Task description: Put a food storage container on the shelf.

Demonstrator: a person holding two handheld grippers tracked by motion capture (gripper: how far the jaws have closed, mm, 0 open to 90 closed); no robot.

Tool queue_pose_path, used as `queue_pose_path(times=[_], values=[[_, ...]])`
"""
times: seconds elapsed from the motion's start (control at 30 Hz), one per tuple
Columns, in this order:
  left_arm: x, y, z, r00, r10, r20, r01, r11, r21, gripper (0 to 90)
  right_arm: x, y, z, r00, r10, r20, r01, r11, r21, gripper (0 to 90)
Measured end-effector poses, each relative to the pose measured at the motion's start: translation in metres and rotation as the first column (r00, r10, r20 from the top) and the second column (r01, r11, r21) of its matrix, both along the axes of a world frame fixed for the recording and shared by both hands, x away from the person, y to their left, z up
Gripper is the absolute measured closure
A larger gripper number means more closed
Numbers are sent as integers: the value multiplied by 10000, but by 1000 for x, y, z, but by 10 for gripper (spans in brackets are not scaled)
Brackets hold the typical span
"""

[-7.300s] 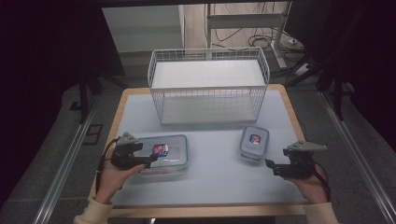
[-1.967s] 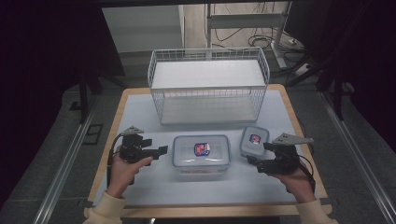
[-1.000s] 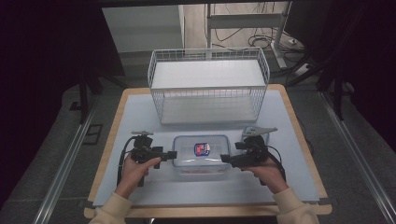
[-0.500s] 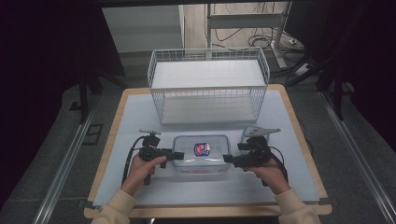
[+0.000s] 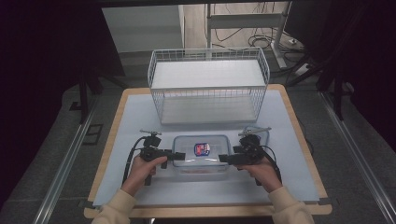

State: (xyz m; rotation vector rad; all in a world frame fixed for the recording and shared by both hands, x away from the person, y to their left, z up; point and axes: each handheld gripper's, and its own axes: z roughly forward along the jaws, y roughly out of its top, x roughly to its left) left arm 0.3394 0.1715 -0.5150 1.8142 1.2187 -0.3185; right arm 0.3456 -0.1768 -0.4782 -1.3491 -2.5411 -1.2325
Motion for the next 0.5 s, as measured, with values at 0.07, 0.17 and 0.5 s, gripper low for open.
queue_pose_path(times=[0.07, 0.17, 0.5], values=[[0, 0, 0, 10000, 1, 3, -1, 10000, 0, 237, 1, 1, -1, 9999, -34, -96, 35, 10000, 6, 166], [0, 0, 0, 10000, 32, 2, -32, 10000, -3, 241, 3, 4, -7, 9989, -164, -442, 166, 9999, 37, 165], [-2, 0, 0, 9999, 154, 9, -154, 9999, -44, 243, 5, 6, -11, 9964, -285, -796, 316, 9988, 381, 161]])
